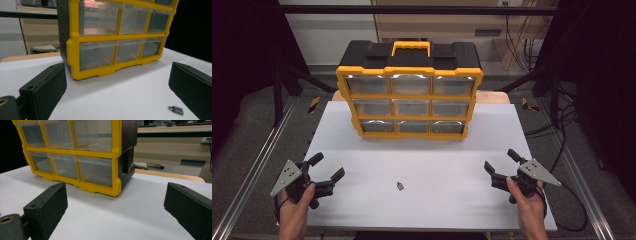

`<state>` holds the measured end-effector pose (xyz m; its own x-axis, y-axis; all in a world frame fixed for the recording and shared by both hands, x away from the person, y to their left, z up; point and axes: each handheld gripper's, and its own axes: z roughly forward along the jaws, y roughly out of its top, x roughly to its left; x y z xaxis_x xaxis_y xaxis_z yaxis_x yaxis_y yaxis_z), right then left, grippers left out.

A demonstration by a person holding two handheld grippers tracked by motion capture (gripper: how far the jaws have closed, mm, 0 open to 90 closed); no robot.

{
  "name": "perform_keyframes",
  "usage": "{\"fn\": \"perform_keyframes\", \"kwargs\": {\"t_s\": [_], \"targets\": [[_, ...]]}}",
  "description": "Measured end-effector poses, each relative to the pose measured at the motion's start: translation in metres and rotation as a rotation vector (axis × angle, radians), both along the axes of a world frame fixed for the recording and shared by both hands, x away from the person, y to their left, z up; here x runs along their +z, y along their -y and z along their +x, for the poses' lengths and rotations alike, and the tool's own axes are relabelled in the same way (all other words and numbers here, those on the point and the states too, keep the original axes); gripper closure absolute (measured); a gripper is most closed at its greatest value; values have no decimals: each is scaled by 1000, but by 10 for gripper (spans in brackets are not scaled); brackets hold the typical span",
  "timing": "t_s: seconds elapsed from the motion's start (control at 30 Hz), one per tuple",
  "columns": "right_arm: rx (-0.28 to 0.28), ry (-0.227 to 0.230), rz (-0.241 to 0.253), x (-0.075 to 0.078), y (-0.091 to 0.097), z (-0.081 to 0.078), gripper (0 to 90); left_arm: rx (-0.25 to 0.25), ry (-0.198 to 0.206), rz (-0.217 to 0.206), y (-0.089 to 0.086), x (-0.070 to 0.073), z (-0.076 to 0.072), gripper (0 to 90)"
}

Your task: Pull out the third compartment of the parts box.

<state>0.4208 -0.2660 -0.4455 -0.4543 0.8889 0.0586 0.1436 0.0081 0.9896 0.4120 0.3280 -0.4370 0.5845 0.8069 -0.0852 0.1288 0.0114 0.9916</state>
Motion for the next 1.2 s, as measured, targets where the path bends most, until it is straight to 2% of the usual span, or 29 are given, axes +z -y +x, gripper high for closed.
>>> {"fn": "perform_keyframes", "kwargs": {"t_s": [0.1,0.13,0.3,0.37,0.4,0.43,0.5,0.6,0.67,0.9,1.0,1.1,1.2], "targets": [[3,-10,0,-1,-2,0,55,6,-9,-9,-1,-2,5,13],[3,-17,-1,-1,-2,0,55,12,-12,1,-1,-3,5,13],[3,-38,6,-2,-3,0,55,20,-6,2,-1,-2,4,13],[1,-67,20,-2,-5,0,44,24,-8,4,-1,-3,5,13],[1,-67,20,-2,-5,0,44,25,-9,2,-1,-3,5,13],[2,-80,15,-3,-5,1,38,26,-11,0,-1,-3,5,13],[1,-137,6,-7,-9,3,31,36,-11,5,-2,-3,5,13],[15,-196,-45,-11,-18,6,39,43,-16,0,-2,-3,6,15],[13,-201,-41,-11,-20,7,38,40,-18,0,-2,-3,5,15],[5,-212,-88,-1,-41,20,61,33,-19,-10,-2,-4,5,15],[1,-227,-77,1,-46,25,61,30,-18,-10,-2,-4,5,15],[-13,-251,-63,7,-56,38,64,30,-18,-8,-2,-4,5,15],[-18,-267,-66,12,-61,45,73,28,-19,-10,-1,-4,5,15]]}}
